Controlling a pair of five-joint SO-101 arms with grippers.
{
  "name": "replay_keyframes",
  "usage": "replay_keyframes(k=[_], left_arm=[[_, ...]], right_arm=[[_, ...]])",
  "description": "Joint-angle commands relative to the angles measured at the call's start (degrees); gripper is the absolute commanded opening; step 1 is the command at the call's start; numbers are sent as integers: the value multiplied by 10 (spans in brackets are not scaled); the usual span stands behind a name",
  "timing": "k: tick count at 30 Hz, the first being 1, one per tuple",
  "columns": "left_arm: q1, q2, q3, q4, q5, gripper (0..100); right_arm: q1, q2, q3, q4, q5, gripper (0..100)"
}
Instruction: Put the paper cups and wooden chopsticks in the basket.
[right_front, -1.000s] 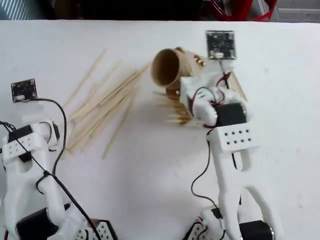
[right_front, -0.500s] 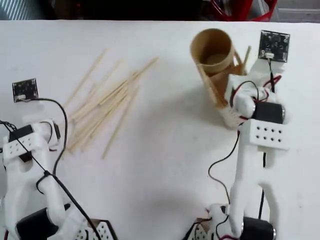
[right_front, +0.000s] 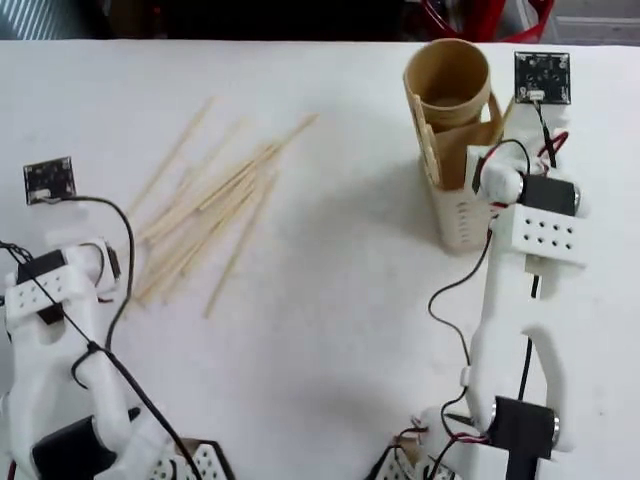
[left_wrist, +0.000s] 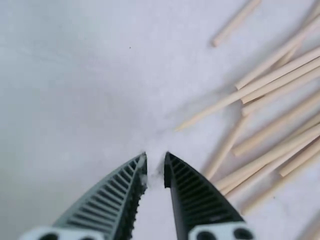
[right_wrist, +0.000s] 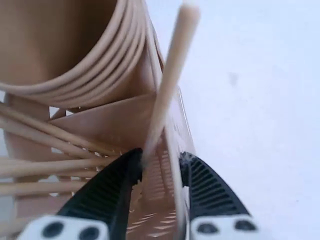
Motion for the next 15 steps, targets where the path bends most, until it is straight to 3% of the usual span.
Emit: replay_keyframes(k=[1,10,15], left_arm=[[7,-21,-4,-9,7,87],[1,-21,-28,-7,6,87],[-25,-21,-37,-10,6,87]], right_arm=[[-51,-9,-17,53,-10,17],[-205,-65,-148,204,-72,17],[-212,-65,-204,235,-87,17]])
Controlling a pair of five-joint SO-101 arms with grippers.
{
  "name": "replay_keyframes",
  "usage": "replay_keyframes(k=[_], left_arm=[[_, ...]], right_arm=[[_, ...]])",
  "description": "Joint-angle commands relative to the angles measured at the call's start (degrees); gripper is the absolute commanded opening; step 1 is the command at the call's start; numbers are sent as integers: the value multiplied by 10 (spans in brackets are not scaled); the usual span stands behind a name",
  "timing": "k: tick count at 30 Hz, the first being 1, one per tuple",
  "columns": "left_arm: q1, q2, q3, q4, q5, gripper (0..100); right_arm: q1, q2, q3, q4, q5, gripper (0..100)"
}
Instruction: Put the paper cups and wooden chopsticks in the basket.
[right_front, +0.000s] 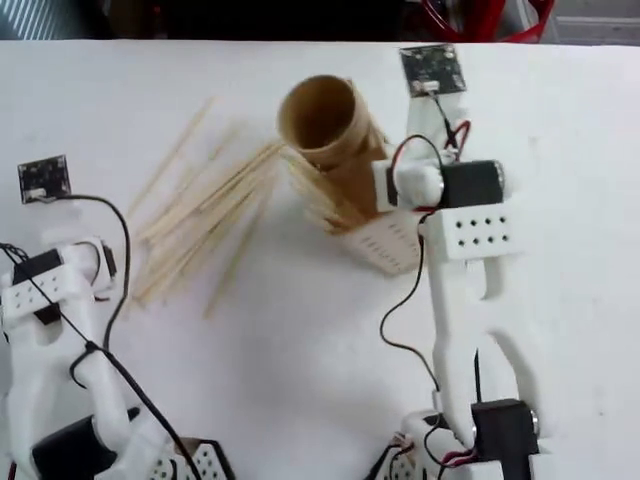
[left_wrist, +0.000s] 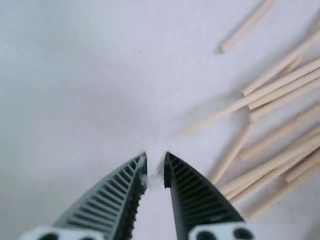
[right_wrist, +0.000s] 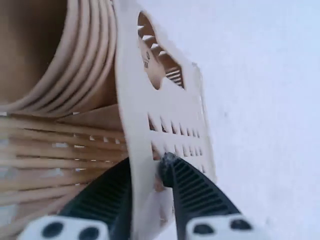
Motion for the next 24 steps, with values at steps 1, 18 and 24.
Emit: replay_keyframes(k=[1,18,24], left_arm=[[-16,-20,-29,-10,6,87],[-19,-20,-26,-11,5,87],[-15,-20,-18,-11,6,87]], right_arm=[[9,-30,-55,6,-17,17],[47,139,-63,-168,-24,17],[75,202,-63,-225,-19,93]])
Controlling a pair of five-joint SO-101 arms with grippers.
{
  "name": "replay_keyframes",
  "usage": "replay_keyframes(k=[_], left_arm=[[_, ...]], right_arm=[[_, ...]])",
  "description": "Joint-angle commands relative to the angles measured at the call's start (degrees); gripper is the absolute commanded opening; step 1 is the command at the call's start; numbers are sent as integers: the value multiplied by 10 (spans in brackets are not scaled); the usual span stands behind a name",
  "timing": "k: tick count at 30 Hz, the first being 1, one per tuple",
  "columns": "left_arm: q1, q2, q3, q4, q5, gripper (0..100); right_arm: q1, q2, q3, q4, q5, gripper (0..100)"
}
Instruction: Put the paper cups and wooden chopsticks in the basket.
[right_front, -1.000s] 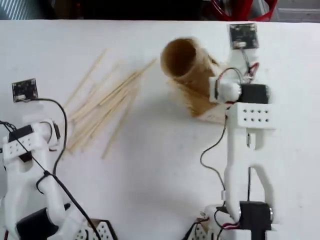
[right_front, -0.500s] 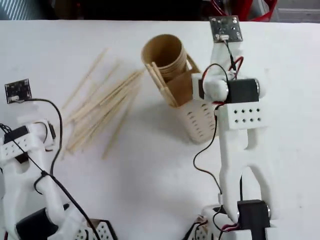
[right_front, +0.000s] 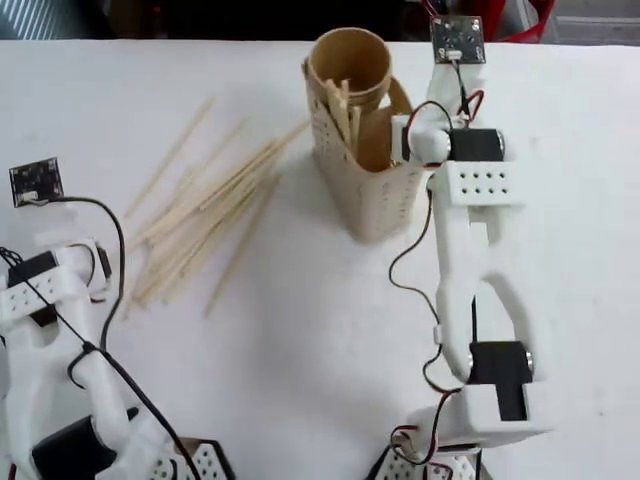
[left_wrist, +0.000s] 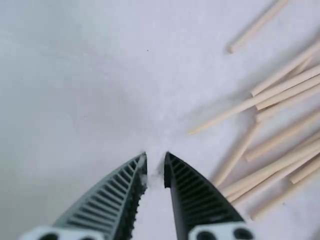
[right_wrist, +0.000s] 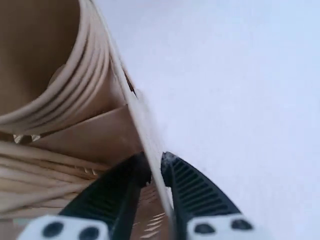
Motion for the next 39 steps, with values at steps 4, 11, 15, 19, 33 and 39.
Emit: replay_keyframes(k=[4,11,15,19,33,39], left_arm=[[15,-21,5,-42,6,87],[19,-20,19,-63,6,87],[16,-20,19,-63,23,87],[16,-19,20,-63,26,87],[-59,-20,43,-124,62,87],[-150,-18,-37,-138,88,87]], right_arm=[[16,31,-13,-17,0,254],[13,-53,-12,32,-4,265],[13,-131,-10,73,-4,265],[13,-194,-9,87,-4,265],[-262,-335,-7,238,-5,265],[-363,-280,68,199,-5,265]])
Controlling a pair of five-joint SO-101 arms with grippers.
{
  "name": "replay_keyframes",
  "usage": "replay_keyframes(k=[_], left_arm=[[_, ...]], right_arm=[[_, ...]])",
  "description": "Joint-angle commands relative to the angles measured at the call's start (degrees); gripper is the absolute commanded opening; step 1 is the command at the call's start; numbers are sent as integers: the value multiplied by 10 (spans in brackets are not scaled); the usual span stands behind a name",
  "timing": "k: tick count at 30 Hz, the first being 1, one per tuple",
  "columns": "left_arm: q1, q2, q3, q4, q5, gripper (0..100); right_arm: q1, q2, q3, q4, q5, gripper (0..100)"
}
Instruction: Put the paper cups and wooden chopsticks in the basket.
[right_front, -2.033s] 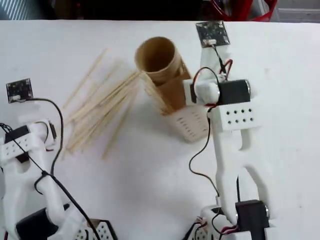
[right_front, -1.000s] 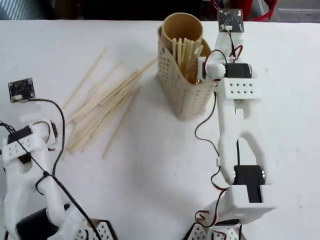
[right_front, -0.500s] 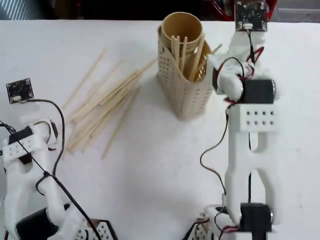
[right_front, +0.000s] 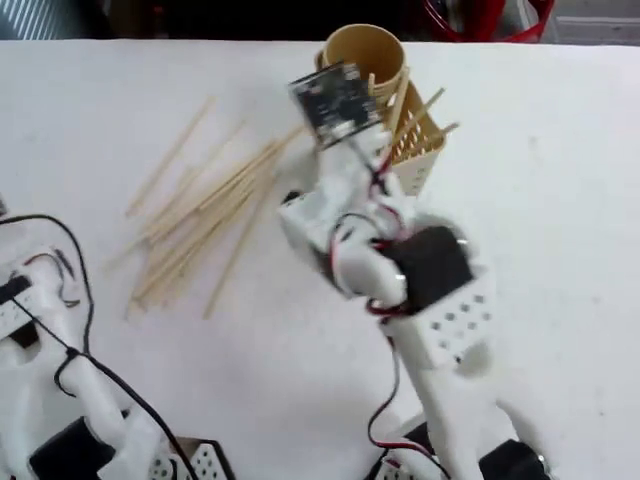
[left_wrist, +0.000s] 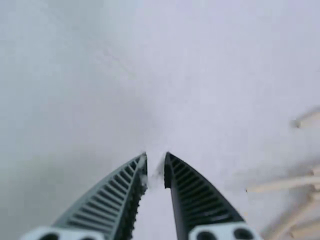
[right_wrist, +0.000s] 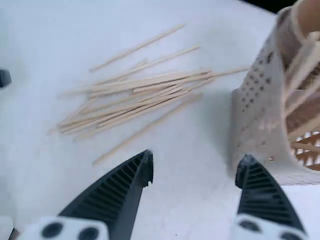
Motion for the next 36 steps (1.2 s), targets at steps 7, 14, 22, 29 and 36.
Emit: replay_keyframes(k=[7,14,22,29,36], left_arm=[[-157,68,-212,-14,-49,87],[-211,349,-497,94,-108,87],[-206,567,-775,264,-178,87],[-190,618,-822,269,-189,87],[-153,618,-822,291,-190,85]], right_arm=[[-80,104,141,-187,-7,265],[-80,224,190,-329,-120,265],[-87,377,149,-395,-174,265],[-83,489,64,-397,-211,265],[-83,546,33,-368,-211,157]])
